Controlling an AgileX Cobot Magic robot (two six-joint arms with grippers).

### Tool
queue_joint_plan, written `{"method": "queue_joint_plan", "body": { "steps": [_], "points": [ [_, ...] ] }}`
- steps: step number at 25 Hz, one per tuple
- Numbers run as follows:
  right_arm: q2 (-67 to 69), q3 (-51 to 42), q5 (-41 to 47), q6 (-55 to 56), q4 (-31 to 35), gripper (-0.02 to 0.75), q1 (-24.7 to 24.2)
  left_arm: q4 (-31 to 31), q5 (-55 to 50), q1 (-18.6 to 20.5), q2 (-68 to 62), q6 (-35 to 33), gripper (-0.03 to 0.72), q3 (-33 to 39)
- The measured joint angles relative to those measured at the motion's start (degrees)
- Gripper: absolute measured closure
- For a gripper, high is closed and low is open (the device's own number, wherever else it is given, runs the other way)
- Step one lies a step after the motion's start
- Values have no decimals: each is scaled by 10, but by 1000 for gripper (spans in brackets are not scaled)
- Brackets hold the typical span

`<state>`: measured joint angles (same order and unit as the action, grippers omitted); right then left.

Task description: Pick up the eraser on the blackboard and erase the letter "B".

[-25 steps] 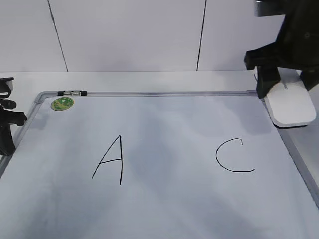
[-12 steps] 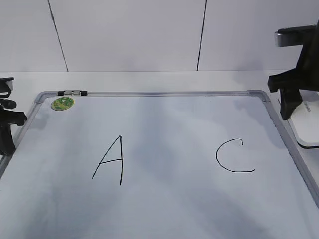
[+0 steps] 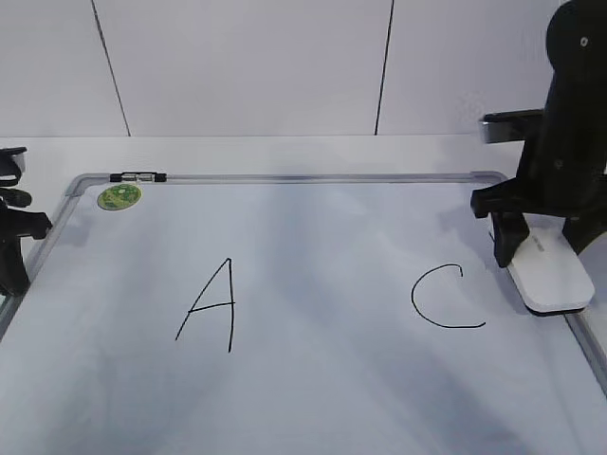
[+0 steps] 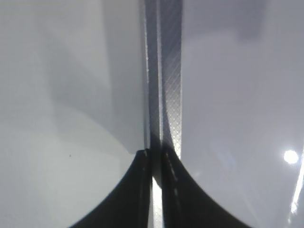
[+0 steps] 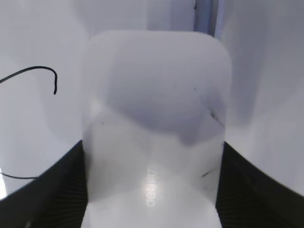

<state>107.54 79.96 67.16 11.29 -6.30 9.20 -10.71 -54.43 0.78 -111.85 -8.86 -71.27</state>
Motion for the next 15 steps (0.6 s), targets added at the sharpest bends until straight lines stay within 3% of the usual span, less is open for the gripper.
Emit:
{"method": "queue_joint_plan", "body": {
  "steps": [15],
  "points": [
    [24, 0, -46, 30, -7, 220, 0, 0, 0, 0, 0, 0, 667, 0]
  ]
}}
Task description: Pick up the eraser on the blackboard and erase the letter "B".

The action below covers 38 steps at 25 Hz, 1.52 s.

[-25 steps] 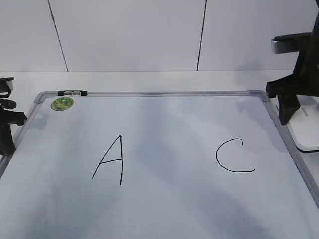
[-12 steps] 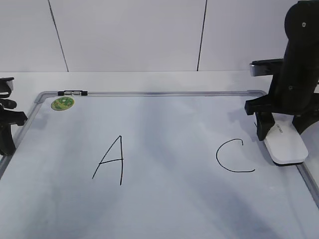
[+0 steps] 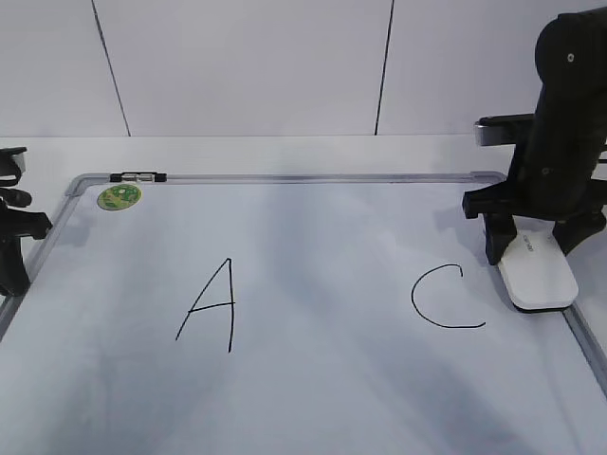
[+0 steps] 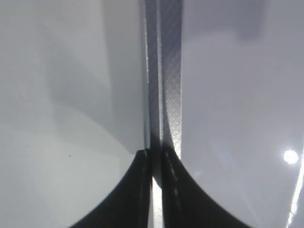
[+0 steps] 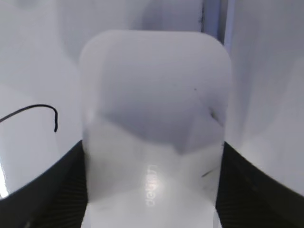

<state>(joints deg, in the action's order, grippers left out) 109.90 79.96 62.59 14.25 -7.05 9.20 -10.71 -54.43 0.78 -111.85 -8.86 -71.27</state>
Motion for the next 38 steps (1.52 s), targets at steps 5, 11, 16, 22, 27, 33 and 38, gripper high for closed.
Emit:
{"method": "queue_joint_plan", "body": {
  "steps": [5, 11, 16, 22, 27, 33, 38],
  "points": [
    [2, 0, -16, 5, 0, 220, 0, 0, 0, 0, 0, 0, 667, 0],
    [10, 0, -20, 5, 3, 214, 0, 0, 0, 0, 0, 0, 667, 0],
    [10, 0, -21, 4, -31, 214, 0, 0, 0, 0, 0, 0, 667, 0],
    [25, 0, -17, 4, -37, 214, 0, 0, 0, 0, 0, 0, 667, 0],
    [27, 0, -17, 4, -35, 214, 0, 0, 0, 0, 0, 0, 667, 0],
    [27, 0, -17, 4, -33, 211, 0, 0, 0, 0, 0, 0, 667, 0],
    [29, 0, -17, 3, -30, 199, 0, 0, 0, 0, 0, 0, 667, 0]
  ]
}}
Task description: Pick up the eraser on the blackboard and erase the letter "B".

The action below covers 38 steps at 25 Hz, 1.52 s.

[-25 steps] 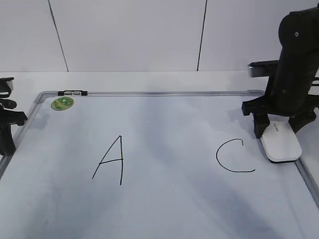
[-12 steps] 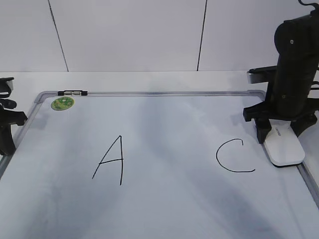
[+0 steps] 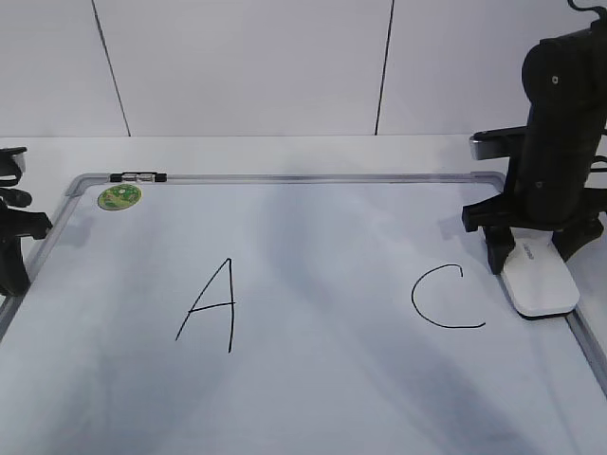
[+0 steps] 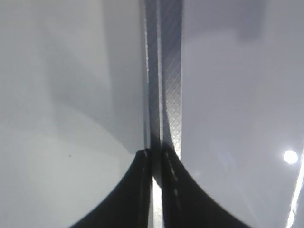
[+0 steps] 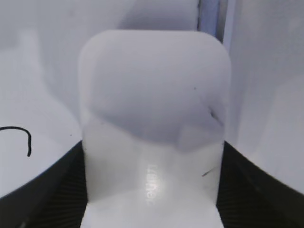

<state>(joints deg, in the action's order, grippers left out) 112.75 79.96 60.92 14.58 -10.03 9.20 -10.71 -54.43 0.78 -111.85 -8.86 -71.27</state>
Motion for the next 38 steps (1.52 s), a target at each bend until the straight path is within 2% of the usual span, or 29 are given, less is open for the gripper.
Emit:
{"method": "queue_joint_plan", "body": {
  "steps": [20, 26, 38],
  "points": [
    [5, 2, 5, -1, -2, 192, 0, 0, 0, 0, 0, 0, 667, 0],
    [12, 2, 5, -1, 7, 146, 0, 0, 0, 0, 0, 0, 667, 0],
    [12, 2, 37, -3, 11, 142, 0, 0, 0, 0, 0, 0, 667, 0]
  ]
}}
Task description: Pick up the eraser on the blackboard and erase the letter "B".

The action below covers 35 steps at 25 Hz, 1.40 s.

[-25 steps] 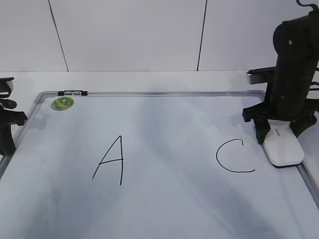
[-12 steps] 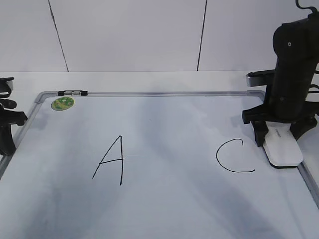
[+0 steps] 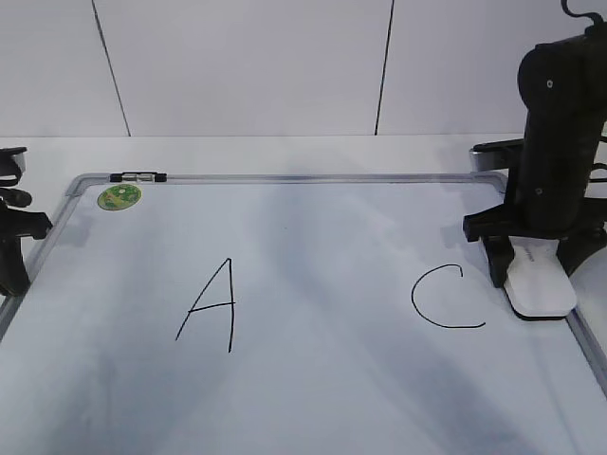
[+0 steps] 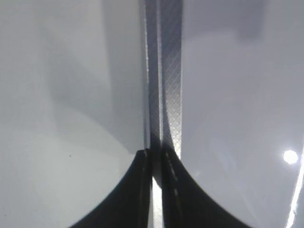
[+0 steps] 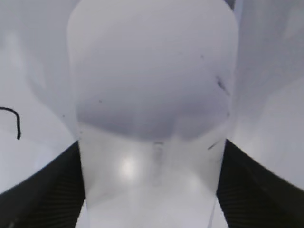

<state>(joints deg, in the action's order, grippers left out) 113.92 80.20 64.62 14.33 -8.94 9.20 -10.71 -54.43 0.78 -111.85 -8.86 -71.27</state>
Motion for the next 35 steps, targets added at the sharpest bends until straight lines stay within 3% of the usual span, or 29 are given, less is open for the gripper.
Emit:
{"method": "queue_joint_plan", "body": {
  "steps": [23, 35],
  "points": [
    [0, 101, 49, -17, 1, 148, 0, -1, 0, 0, 0, 0, 667, 0],
    [-47, 103, 51, -53, 61, 148, 0, -2, 0, 0, 0, 0, 667, 0]
  ]
}}
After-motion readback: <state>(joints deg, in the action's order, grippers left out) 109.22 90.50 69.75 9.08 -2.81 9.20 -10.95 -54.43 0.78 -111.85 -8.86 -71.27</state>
